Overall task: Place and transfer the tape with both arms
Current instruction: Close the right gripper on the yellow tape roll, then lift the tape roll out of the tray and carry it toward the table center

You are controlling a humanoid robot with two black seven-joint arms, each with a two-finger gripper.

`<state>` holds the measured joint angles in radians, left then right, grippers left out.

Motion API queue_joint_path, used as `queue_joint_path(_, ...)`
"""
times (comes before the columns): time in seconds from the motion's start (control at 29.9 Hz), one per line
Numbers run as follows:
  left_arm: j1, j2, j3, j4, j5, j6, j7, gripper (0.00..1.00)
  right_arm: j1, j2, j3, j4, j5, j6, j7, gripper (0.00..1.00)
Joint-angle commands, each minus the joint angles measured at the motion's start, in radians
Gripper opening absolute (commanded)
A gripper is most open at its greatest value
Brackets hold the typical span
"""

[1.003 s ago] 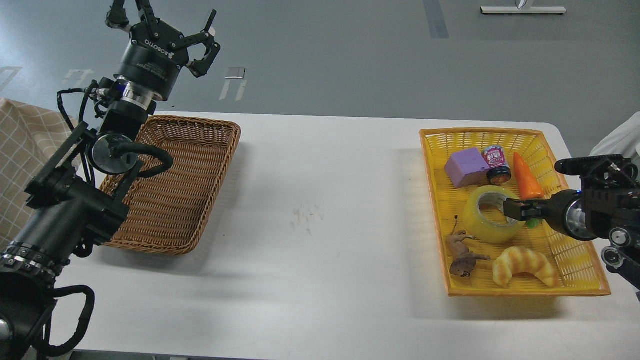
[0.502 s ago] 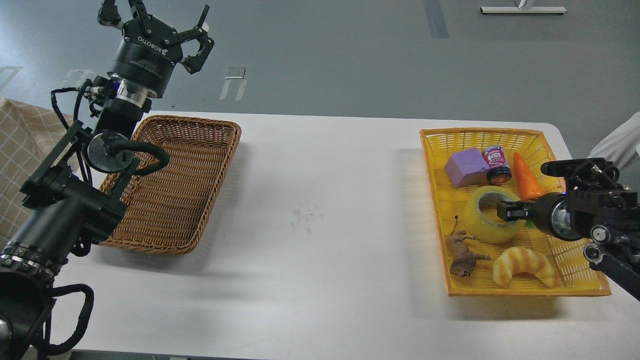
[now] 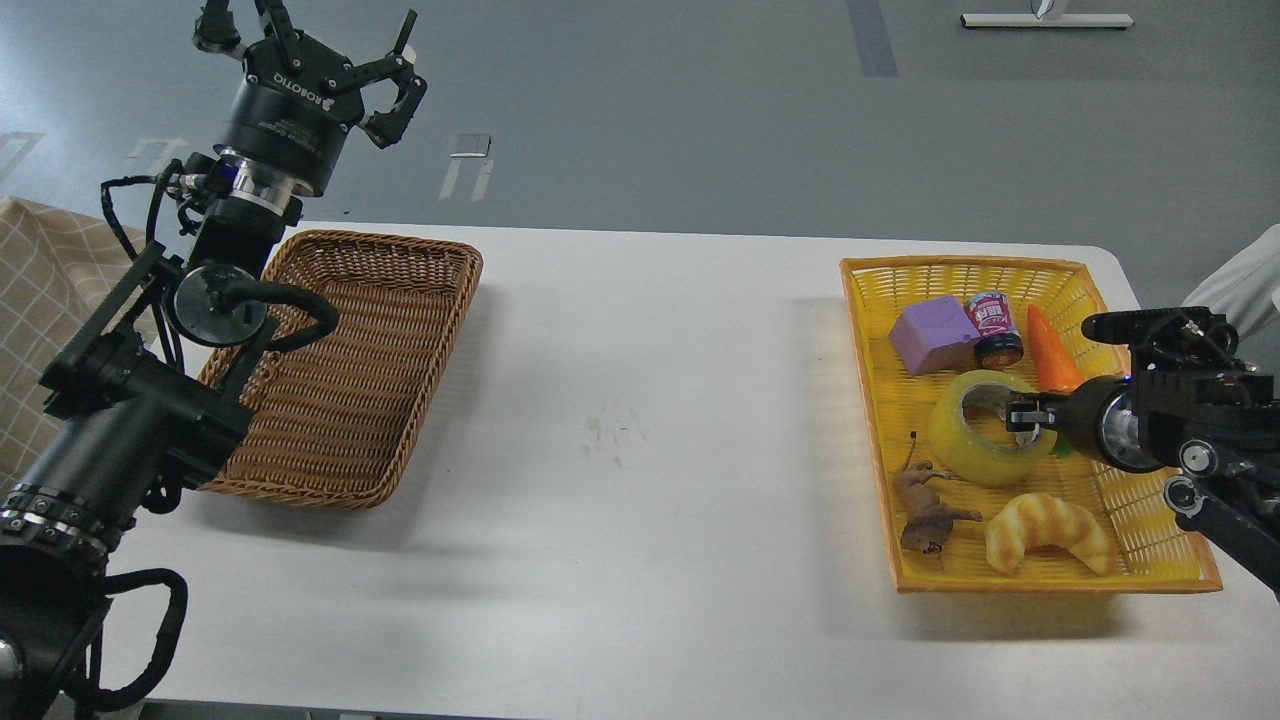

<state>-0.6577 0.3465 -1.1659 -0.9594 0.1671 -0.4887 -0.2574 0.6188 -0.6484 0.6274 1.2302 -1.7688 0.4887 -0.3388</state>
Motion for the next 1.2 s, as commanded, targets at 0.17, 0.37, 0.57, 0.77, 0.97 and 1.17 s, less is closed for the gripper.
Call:
queue_joint_path(0.17, 0.0, 0.0, 0.0, -0.001, 0.0, 0.0, 0.001, 0.98, 0.002, -0.002, 0.003, 0.003, 0.006, 0.0, 0.0, 0.08)
queue_joint_path(0.37, 0.0, 0.0, 0.0, -0.001, 0.0, 0.0, 0.0, 0.98, 0.042, -0.008, 0.014, 0.041, 0.009, 0.0, 0.001, 0.0)
queue_joint_path(0.57, 0.0, 0.0, 0.0, 0.001, 0.0, 0.0, 0.001, 0.98, 0.102, -0.037, 0.038, 0.127, 0.055, 0.0, 0.001, 0.0)
queue_joint_path(0.77, 0.001, 0.012, -0.001, -0.001, 0.0, 0.0, 0.0, 0.98, 0.173, -0.048, 0.043, 0.18, 0.071, 0.0, 0.001, 0.0)
queue_joint_path(0.97, 0.001, 0.011, -0.001, -0.001, 0.0, 0.0, 0.001, 0.98, 0.222, -0.004, 0.041, 0.175, 0.071, 0.0, 0.001, 0.0)
queue_joint_path(1.17, 0.001, 0.012, 0.0, -0.001, 0.0, 0.0, 0.001, 0.98, 0.266, 0.107, 0.035, 0.164, 0.069, 0.0, 0.001, 0.0)
